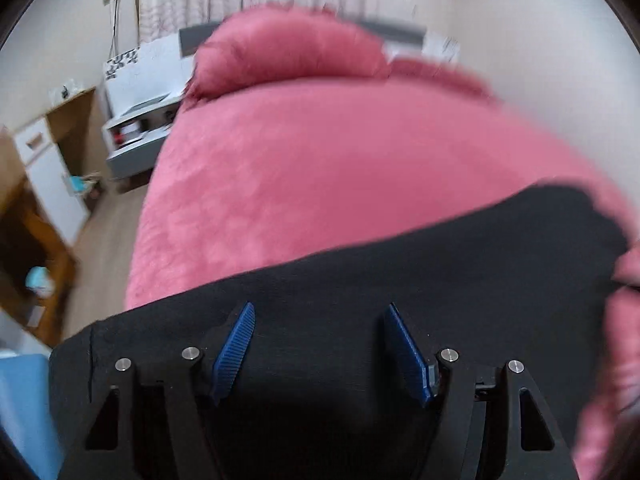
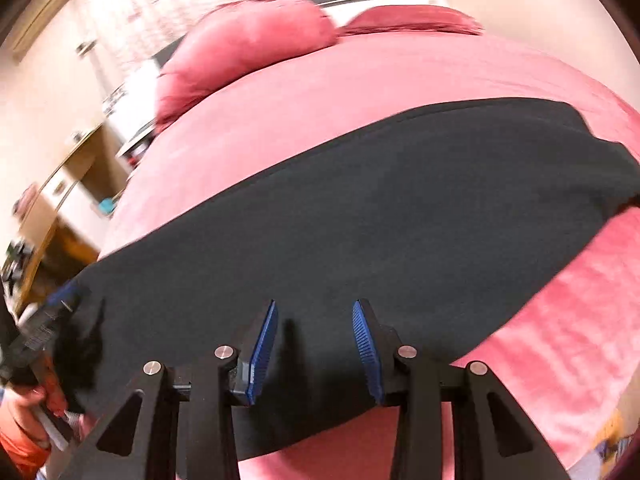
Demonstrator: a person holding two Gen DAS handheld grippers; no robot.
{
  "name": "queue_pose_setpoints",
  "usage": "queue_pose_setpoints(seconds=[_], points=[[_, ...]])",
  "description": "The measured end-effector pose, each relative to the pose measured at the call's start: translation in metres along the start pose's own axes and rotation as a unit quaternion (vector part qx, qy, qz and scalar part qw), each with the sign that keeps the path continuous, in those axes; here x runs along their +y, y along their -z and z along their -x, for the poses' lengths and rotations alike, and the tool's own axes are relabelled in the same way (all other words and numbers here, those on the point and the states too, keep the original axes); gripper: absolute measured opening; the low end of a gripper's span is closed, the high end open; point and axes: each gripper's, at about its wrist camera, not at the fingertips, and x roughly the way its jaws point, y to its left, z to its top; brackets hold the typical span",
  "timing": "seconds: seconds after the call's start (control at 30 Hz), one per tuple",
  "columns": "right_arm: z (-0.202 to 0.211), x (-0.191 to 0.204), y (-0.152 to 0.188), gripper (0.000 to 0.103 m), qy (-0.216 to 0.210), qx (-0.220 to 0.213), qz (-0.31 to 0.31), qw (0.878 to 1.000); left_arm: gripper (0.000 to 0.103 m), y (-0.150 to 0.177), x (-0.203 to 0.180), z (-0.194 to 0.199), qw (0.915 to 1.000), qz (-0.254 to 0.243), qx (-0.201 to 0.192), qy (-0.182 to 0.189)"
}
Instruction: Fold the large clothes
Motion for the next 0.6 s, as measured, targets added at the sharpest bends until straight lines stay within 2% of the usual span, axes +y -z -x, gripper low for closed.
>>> queue_pose_setpoints(seconds=[0.1, 0.13, 0.17, 0.2, 0.23, 0.27, 0.3, 0.33, 0.37, 0.4, 0.43, 0.47, 0.53, 0.6], points=[[0.005, -0.029, -0.012, 0.040, 0.032, -0.005, -0.018, 0.999, 0.076, 0.002, 0.030, -0.019, 0.9992, 0.037, -0.001, 0.012], [0.010, -0.045, -0.017, 0.040, 0.038, -0.009, -0.027, 0.999, 0.076, -0.001, 0.036, -0.026, 0.9991, 0.043, -0.001, 0.004], [0.015, -0.065, -0.020, 0.040, 0.042, -0.013, -0.040, 0.998, 0.082, -0.004, 0.045, -0.032, 0.9989, 0.045, 0.003, -0.008], [0.020, -0.087, -0.022, 0.040, 0.048, -0.017, -0.062, 0.997, 0.086, -0.009, 0.054, -0.043, 0.9985, 0.054, 0.012, -0.002], [0.022, -0.108, -0.025, 0.040, 0.056, -0.019, -0.079, 0.995, 0.086, -0.013, 0.065, -0.051, 0.9973, 0.070, 0.023, -0.003], [0.025, -0.130, -0.025, 0.040, 0.061, -0.022, -0.097, 0.993, 0.077, -0.015, 0.081, -0.065, 0.9944, 0.087, 0.041, -0.044], [0.031, -0.154, -0.026, 0.040, 0.068, -0.028, -0.124, 0.990, 0.071, -0.016, 0.099, -0.083, 0.9858, 0.107, 0.079, -0.103], [0.039, -0.179, -0.026, 0.040, 0.077, -0.036, -0.153, 0.985, 0.072, -0.012, 0.116, -0.092, 0.9784, 0.146, 0.104, -0.102], [0.046, -0.205, -0.026, 0.040, 0.087, -0.047, -0.181, 0.978, 0.072, -0.008, 0.133, -0.092, 0.9720, 0.199, 0.101, -0.074], [0.053, -0.226, -0.023, 0.040, 0.094, -0.055, -0.204, 0.973, 0.071, -0.006, 0.138, -0.088, 0.9691, 0.214, 0.093, -0.080], [0.059, -0.249, -0.023, 0.040, 0.100, -0.062, -0.236, 0.965, 0.069, -0.005, 0.136, -0.086, 0.9698, 0.210, 0.095, -0.081], [0.062, -0.271, -0.023, 0.040, 0.096, -0.069, -0.270, 0.956, 0.062, -0.005, 0.131, -0.082, 0.9724, 0.198, 0.093, -0.080], [0.072, -0.317, -0.021, 0.041, 0.056, -0.092, -0.347, 0.932, 0.059, -0.012, 0.118, -0.067, 0.9789, 0.169, 0.081, -0.082], [0.079, -0.364, -0.026, 0.041, 0.007, -0.124, -0.430, 0.894, 0.059, -0.020, 0.098, -0.045, 0.9850, 0.147, 0.052, -0.074]])
